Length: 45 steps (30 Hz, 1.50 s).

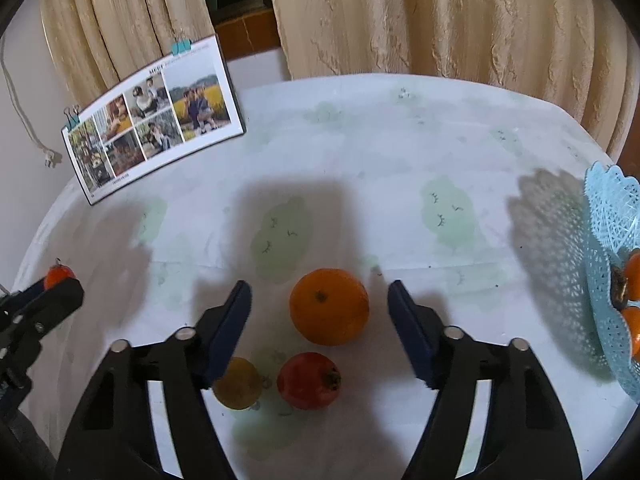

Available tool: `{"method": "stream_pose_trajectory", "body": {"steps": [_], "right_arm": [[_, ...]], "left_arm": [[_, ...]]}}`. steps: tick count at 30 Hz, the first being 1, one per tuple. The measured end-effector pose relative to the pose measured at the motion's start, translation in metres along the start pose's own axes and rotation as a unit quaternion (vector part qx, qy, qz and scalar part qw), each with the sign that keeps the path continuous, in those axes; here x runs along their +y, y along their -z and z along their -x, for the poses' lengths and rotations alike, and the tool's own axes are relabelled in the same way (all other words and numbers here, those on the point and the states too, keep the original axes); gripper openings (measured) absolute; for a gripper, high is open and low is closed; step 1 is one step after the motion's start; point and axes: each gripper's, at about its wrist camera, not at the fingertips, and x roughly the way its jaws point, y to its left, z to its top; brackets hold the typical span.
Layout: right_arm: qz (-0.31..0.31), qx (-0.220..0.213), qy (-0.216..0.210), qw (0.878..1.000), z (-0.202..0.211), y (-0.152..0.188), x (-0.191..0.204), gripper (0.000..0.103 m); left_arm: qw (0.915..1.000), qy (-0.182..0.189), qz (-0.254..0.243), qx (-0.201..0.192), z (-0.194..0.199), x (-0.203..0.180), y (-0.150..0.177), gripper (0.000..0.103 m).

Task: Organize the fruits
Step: 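Close right tool on the last large orange while left tool holds the tomato, then lower the orange into the blue basket and open right tool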

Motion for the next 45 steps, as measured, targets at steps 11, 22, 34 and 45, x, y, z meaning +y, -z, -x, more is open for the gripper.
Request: {"method": "stream_pose_trajectory", "body": {"steps": [11,22,34,45], "right_arm": [[0.003,0.001,0.01,1.0,-0.004,0.003,-0.004,0.04],[-0.032,-0.085,0.021,0.996,0.047,-0.004,-0.026,0.04],[-0.094,-0.171,0.071,0.978,0.102,0.003,-0.078,0.04],[-0.142,-0.208,0.145,0.957,0.128,0.02,-0.131,0.04]], "left_arm": [[1.0,-0.001,-0.001,0.001,-0.002,-0.001,0.001,0.027],[1.0,0.0,-0.005,0.001,-0.003,-0.002,0.003,0.027],[0.9999,0.002,-0.015,0.003,-0.005,-0.01,0.005,0.027],[0.9996,0.003,-0.026,0.006,-0.008,-0.016,0.008,0.027]]}}
